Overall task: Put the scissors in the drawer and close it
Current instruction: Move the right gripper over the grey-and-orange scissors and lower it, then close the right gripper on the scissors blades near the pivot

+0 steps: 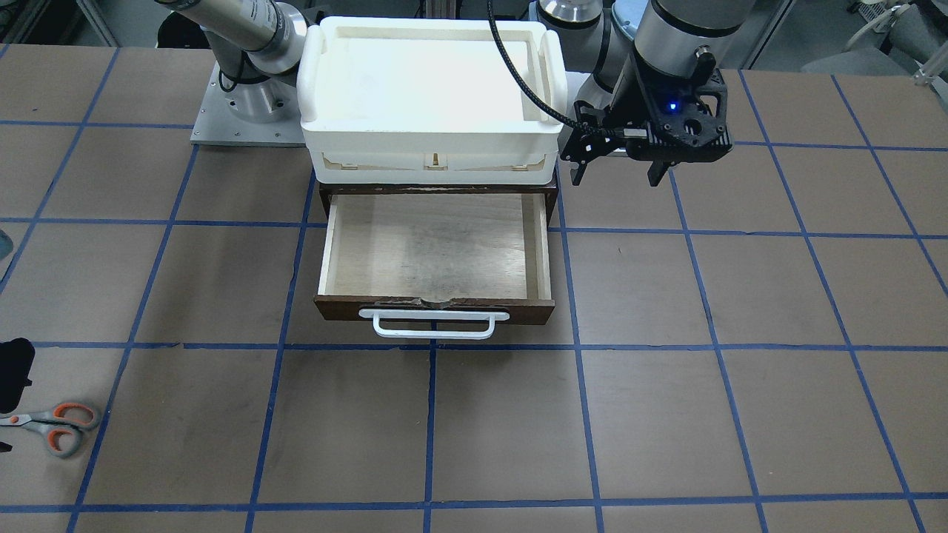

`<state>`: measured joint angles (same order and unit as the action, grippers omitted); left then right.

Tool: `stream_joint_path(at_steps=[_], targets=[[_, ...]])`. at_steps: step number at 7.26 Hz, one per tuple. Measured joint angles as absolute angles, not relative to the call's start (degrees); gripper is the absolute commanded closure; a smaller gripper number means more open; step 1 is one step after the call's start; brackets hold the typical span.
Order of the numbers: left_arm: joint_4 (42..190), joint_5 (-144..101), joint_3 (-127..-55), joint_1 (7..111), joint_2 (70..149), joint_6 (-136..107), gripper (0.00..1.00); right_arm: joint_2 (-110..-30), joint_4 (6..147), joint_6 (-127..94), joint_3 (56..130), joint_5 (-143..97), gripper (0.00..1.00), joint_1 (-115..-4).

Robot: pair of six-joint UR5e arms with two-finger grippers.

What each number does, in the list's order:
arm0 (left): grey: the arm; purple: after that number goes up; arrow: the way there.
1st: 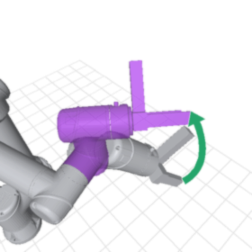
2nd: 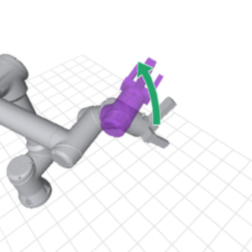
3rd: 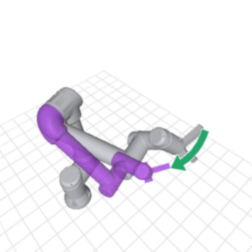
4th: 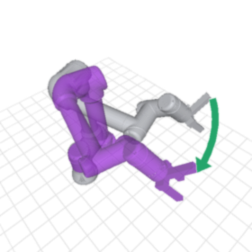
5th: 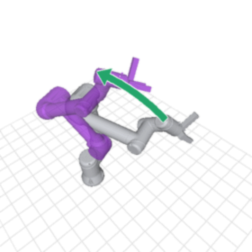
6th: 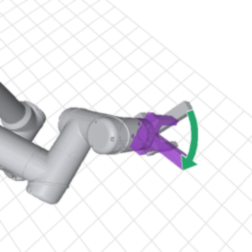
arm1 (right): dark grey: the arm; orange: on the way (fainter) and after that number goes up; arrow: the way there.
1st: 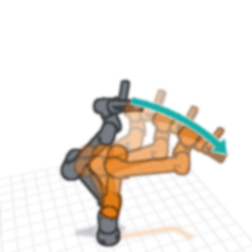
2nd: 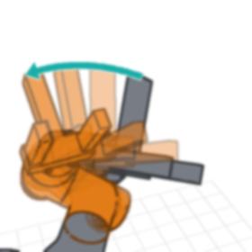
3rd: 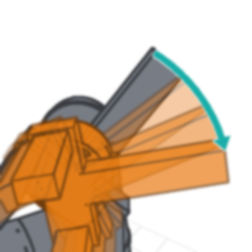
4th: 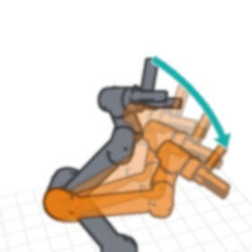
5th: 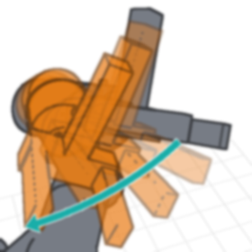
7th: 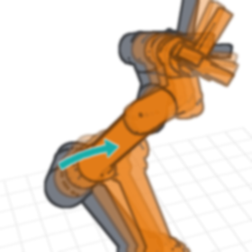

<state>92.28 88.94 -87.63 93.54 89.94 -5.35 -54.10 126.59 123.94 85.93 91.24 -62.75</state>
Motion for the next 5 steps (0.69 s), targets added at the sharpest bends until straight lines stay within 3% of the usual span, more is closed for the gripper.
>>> stream_joint_path(at_steps=[5], targets=[[92.25,88.91,-87.63,93.59,90.0,-5.36,0.0,-51.88,127.52,124.82,85.92,91.39,0.04,-62.75]])
